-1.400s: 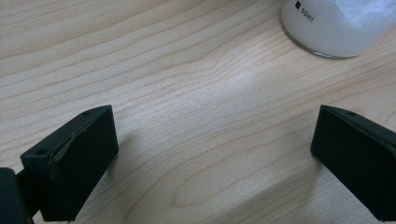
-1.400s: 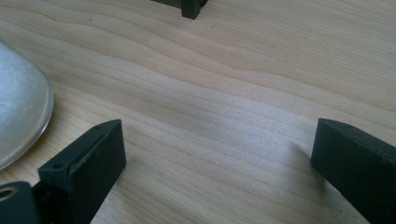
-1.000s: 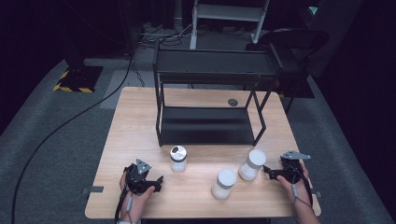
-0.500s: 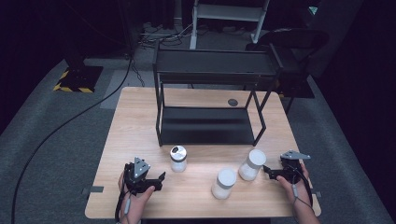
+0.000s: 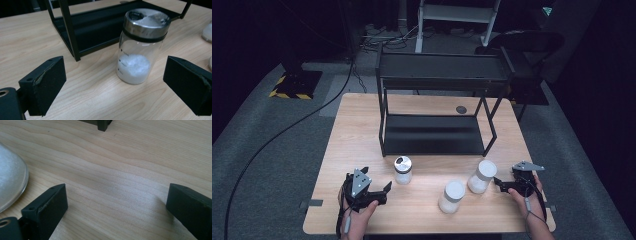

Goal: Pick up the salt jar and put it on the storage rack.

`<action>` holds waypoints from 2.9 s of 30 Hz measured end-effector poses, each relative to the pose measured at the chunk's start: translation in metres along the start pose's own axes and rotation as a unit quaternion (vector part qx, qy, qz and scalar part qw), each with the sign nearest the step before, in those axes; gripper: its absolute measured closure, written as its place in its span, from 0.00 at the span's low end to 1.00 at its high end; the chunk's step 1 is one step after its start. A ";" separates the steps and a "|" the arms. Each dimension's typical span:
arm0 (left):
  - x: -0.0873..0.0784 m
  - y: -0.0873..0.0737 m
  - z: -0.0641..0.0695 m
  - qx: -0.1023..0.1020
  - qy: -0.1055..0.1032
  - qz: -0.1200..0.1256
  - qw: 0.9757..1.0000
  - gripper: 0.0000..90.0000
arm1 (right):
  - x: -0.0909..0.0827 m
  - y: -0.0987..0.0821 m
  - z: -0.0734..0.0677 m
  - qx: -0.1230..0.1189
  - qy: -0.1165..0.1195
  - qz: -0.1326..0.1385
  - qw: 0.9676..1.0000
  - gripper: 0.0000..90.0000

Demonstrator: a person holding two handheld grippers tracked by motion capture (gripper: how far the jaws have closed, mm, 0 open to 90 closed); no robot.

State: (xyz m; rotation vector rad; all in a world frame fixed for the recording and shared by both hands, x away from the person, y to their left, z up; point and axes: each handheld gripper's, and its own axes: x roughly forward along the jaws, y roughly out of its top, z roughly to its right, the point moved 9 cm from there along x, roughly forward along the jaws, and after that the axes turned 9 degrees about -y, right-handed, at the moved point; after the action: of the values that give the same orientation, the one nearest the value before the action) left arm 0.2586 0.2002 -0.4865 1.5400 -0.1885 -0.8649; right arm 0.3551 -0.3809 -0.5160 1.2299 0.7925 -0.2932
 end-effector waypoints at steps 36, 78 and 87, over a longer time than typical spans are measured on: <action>0.036 0.016 0.006 0.024 -0.044 0.038 0.998 0.01 | 0.000 0.000 0.000 0.000 -0.001 0.000 1.000 0.03; 0.090 0.014 -0.001 0.025 -0.052 -0.044 0.997 0.07 | 0.000 0.000 -0.001 0.004 -0.004 0.000 1.000 0.04; 0.091 0.017 0.001 0.042 -0.070 -0.049 0.995 0.33 | 0.000 0.000 -0.001 0.004 -0.004 0.000 1.000 0.04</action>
State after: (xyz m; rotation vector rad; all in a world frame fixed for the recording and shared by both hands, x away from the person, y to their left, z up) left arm 0.3279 0.1426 -0.5082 1.5780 -0.2553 -1.0566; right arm 0.3549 -0.3801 -0.5161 1.2354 0.7851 -0.3017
